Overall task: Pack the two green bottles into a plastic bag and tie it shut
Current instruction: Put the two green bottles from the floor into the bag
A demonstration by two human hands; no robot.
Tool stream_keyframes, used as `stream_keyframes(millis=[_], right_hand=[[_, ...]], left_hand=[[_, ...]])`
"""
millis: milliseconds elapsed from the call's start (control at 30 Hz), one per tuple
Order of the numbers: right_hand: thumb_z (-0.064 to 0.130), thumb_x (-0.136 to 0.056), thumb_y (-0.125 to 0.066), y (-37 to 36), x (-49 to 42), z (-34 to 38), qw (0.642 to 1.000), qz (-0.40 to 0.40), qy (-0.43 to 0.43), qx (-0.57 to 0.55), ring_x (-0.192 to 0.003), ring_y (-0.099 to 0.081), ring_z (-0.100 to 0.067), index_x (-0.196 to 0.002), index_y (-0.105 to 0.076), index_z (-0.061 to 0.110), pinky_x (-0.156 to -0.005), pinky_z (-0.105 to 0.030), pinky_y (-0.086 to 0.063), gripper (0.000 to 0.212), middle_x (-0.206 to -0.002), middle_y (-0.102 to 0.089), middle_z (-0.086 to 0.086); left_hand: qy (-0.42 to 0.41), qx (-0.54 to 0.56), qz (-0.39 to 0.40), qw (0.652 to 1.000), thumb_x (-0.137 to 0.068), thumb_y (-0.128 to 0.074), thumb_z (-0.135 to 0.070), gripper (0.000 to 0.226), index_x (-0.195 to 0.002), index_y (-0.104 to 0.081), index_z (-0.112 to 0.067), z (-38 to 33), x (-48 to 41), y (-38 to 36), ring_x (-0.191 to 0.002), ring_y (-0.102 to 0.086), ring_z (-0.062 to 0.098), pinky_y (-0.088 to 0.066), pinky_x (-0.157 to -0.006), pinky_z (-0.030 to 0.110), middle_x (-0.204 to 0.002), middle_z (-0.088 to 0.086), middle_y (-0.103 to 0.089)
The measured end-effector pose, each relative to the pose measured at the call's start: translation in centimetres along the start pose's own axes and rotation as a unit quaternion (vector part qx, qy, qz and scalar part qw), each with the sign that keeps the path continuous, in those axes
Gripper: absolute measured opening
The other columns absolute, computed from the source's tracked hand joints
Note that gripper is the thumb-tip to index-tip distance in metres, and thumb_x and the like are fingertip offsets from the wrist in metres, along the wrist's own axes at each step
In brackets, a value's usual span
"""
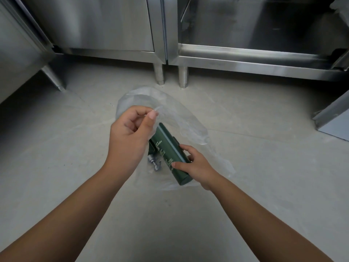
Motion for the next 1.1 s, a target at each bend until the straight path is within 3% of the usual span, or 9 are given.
stream_keyframes(millis=[100, 200, 367, 433, 533, 600, 733, 900, 1100], right_hand=[[0.024, -0.075, -0.071, -1.1, -1.8, 1.1, 1.0, -0.005, -0.015, 0.009, -0.092, -0.058, -0.023, -0.127, -0.047, 0.018, -0.085, -0.037, -0.052, 0.057, -0.095, -0.055, 0.0], [0.037, -0.078, -0.067, -2.7, -3.4, 1.1, 0.996, 0.012, -0.089, 0.013, -0.094, -0.055, -0.021, -0.118, -0.053, 0.009, -0.09, -0.031, -0.046, 0.051, -0.105, -0.056, -0.006], [0.059, -0.058, -0.07, -5.4, -5.8, 1.3, 0.995, 0.012, -0.091, 0.038, -0.094, -0.059, -0.019, -0.122, -0.047, 0.02, -0.092, -0.035, -0.049, 0.079, -0.121, -0.055, -0.006], [0.046, -0.075, -0.066, -5.9, -5.8, 2.4, 0.997, 0.01, -0.056, 0.045, -0.08, -0.059, -0.013, -0.126, -0.044, 0.018, -0.075, -0.02, -0.049, 0.062, -0.11, -0.054, -0.002], [0.026, -0.092, -0.049, -5.7, -5.9, 3.7, 0.997, 0.013, -0.02, 0.068, -0.102, -0.057, -0.025, -0.133, -0.036, 0.009, -0.062, -0.015, -0.042, 0.046, -0.119, -0.054, -0.012], [0.019, -0.093, -0.048, -5.8, -6.2, 4.2, 0.997, -0.005, 0.03, 0.071, -0.099, -0.051, -0.021, -0.137, -0.032, 0.013, -0.055, -0.007, -0.042, 0.048, -0.119, -0.048, -0.005], [0.023, -0.088, -0.056, -5.7, -5.7, 3.8, 0.979, -0.053, 0.096, 0.169, -0.098, -0.049, -0.014, -0.135, -0.037, 0.025, -0.083, -0.021, -0.04, 0.05, -0.132, -0.048, -0.005], [0.018, -0.084, -0.061, -5.5, -3.7, 3.2, 0.967, -0.058, 0.149, 0.199, -0.122, -0.043, -0.021, -0.134, -0.041, 0.017, -0.104, -0.028, -0.035, 0.053, -0.136, -0.043, -0.009], [0.016, -0.085, -0.059, -3.5, 0.1, 0.6, 0.96, -0.064, 0.178, 0.205, -0.119, -0.046, -0.016, -0.128, -0.048, 0.016, -0.091, -0.01, -0.028, 0.044, -0.131, -0.048, -0.005]], left_hand=[[-0.005, -0.004, -0.004, 1.0, -0.084, -0.055, -0.021, 0.008, -0.08, -0.061, -0.017, -0.2, -0.4, 1.1, -0.045, -0.04, 0.001, -0.035, -0.046, 0.01, -0.045, -0.013, -0.049], [0.003, 0.008, -0.017, 1.0, -0.085, -0.054, -0.018, 0.008, -0.082, -0.061, -0.013, -0.3, -0.9, 2.3, -0.044, -0.038, 0.001, -0.034, -0.044, 0.011, -0.045, -0.012, -0.048], [0.002, 0.006, -0.018, 1.0, -0.088, -0.053, -0.013, 0.01, -0.081, -0.061, -0.013, -0.7, -1.6, 3.4, -0.043, -0.038, 0.002, -0.033, -0.044, 0.011, -0.046, -0.009, -0.045], [0.002, 0.011, -0.011, 1.0, -0.088, -0.054, -0.013, 0.011, -0.08, -0.061, -0.012, -0.9, -1.8, 3.3, -0.043, -0.037, 0.003, -0.033, -0.044, 0.012, -0.049, -0.004, -0.043], [-0.001, 0.011, 0.003, 1.0, -0.088, -0.055, -0.013, 0.01, -0.08, -0.061, -0.014, -0.9, -1.9, 2.9, -0.044, -0.037, 0.003, -0.033, -0.044, 0.012, -0.049, -0.007, -0.044], [-0.001, 0.013, 0.006, 1.0, -0.088, -0.055, -0.013, 0.01, -0.081, -0.062, -0.015, -0.9, -1.9, 2.8, -0.044, -0.038, 0.003, -0.033, -0.044, 0.012, -0.048, -0.009, -0.045], [0.003, 0.023, 0.002, 1.0, -0.087, -0.056, -0.014, 0.009, -0.08, -0.062, -0.014, -0.8, -1.8, 2.6, -0.043, -0.038, 0.004, -0.033, -0.044, 0.013, -0.05, -0.006, -0.044], [0.007, 0.034, 0.009, 0.999, -0.088, -0.056, -0.014, 0.009, -0.082, -0.062, -0.012, -0.7, -1.4, 1.5, -0.045, -0.036, 0.003, -0.033, -0.045, 0.012, -0.051, -0.003, -0.043], [0.008, 0.033, 0.0, 0.999, -0.088, -0.055, -0.016, 0.01, -0.08, -0.062, -0.017, -0.4, -0.9, 0.3, -0.046, -0.039, 0.003, -0.034, -0.045, 0.012, -0.048, -0.011, -0.047]])
Point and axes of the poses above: each hand's wrist, its own x-axis away from the middle knuckle, its own y-axis out of the back of the hand, z = x × y, the point moved 3 cm from there along -x, towards the middle knuckle
